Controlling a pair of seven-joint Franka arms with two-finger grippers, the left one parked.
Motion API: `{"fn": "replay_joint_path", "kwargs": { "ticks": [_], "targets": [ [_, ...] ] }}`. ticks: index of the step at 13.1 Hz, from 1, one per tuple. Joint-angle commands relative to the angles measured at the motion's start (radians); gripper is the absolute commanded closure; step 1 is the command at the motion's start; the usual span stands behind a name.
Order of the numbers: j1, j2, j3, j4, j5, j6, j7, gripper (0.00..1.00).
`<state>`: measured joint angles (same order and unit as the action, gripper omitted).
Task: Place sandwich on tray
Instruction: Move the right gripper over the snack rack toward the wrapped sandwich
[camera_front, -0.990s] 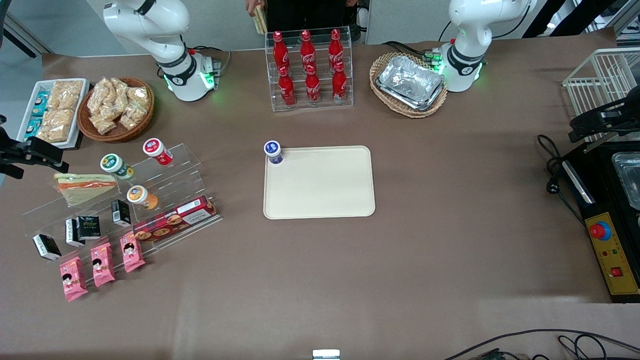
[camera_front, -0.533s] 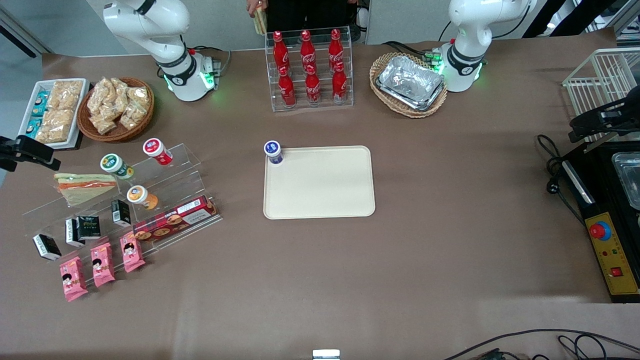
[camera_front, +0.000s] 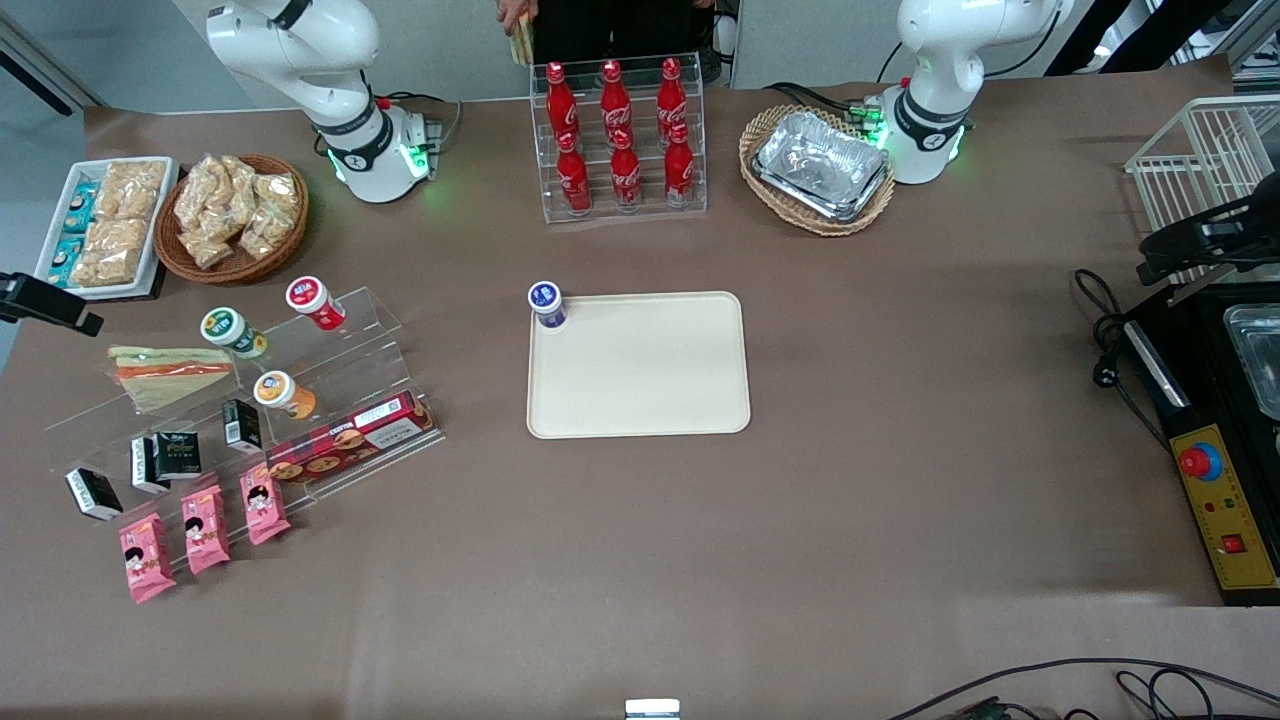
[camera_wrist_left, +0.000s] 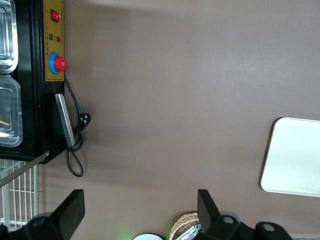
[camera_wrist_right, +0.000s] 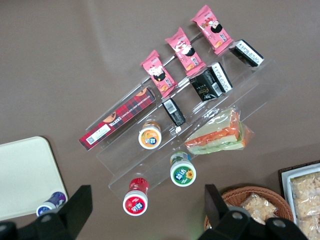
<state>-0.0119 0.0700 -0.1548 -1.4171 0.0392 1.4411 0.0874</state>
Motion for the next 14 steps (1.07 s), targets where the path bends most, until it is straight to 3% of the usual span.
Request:
{"fn": "replay_joint_path", "kwargs": {
  "ticks": [1,6,14],
  "targets": [
    [-0.013,-0.007,-0.009,0.0,0.027,-0.016,0.047,0.0],
    [-0.01,0.002,-0.034,0.0,0.045,-0.005,0.433,0.0],
    [-0.072,0.03,-0.054,-0.014,0.007,-0.001,0.555,0.0]
  ]
}}
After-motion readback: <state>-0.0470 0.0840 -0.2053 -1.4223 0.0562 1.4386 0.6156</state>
